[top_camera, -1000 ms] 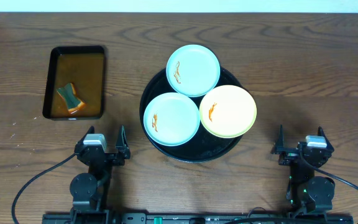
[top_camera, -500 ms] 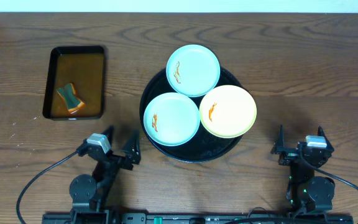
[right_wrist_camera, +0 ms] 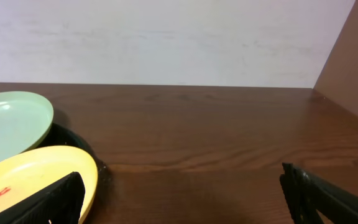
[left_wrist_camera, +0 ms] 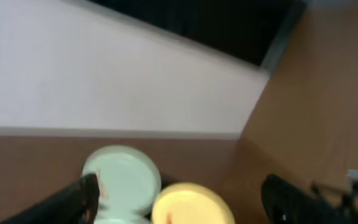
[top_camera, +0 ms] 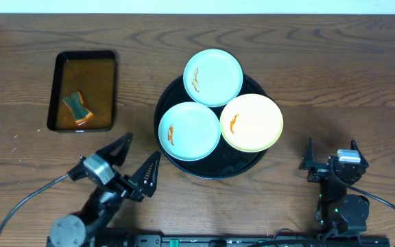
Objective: Clean dirty plates on tray and stack at the side
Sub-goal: 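Reach the left gripper into the water tray and grasp the sponge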
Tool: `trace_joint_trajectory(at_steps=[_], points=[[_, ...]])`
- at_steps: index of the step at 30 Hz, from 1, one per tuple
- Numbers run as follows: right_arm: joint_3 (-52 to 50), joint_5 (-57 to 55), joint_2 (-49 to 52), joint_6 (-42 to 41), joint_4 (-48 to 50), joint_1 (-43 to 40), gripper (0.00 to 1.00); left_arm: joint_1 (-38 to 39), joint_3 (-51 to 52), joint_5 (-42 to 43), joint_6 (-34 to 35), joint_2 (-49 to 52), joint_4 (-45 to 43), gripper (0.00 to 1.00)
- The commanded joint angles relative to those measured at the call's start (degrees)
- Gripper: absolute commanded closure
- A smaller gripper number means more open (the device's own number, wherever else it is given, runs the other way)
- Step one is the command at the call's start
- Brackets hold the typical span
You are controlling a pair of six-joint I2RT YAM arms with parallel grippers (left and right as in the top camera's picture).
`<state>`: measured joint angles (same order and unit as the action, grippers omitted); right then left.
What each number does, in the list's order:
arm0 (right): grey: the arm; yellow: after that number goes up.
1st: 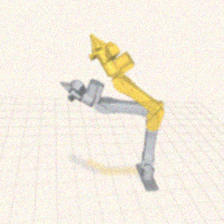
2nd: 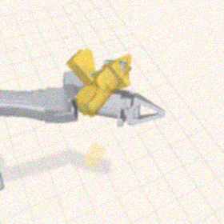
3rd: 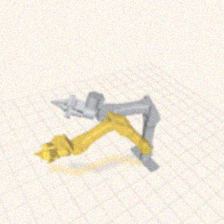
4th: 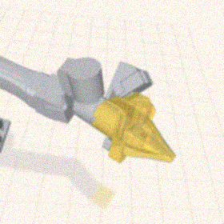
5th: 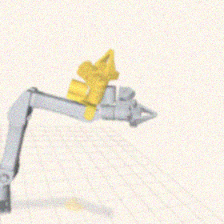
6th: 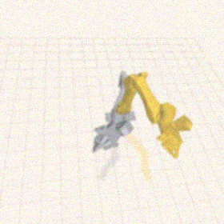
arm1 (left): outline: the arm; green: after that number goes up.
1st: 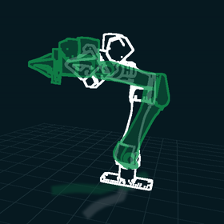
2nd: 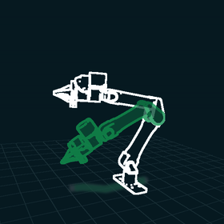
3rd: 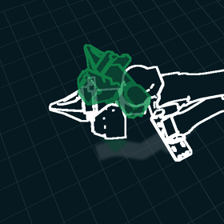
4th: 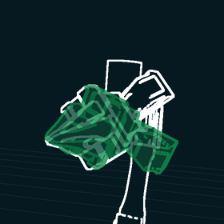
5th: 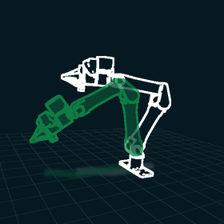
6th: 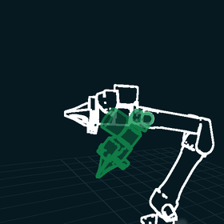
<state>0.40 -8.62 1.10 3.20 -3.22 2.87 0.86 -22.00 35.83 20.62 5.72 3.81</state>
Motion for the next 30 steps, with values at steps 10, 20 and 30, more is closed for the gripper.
trace_joint_trajectory(at_steps=[10, 20, 30], points=[[-0.1, -0.1, 0.0, 0.3, -0.2, 0.5, 0.01, 0.1, -48.2, -8.0, -21.0, 39.7, 53.6, 0.16], [-0.1, -0.1, 0.0, 0.3, -0.2, 0.5, 0.01, 0.1, -65.0, -19.3, -16.9, 56.5, 62.0, 0.16], [-0.1, -0.1, 0.0, 0.3, -0.2, 0.5, 0.01, -0.9, -84.3, -33.5, -16.8, 81.0, 74.3, 0.02]])
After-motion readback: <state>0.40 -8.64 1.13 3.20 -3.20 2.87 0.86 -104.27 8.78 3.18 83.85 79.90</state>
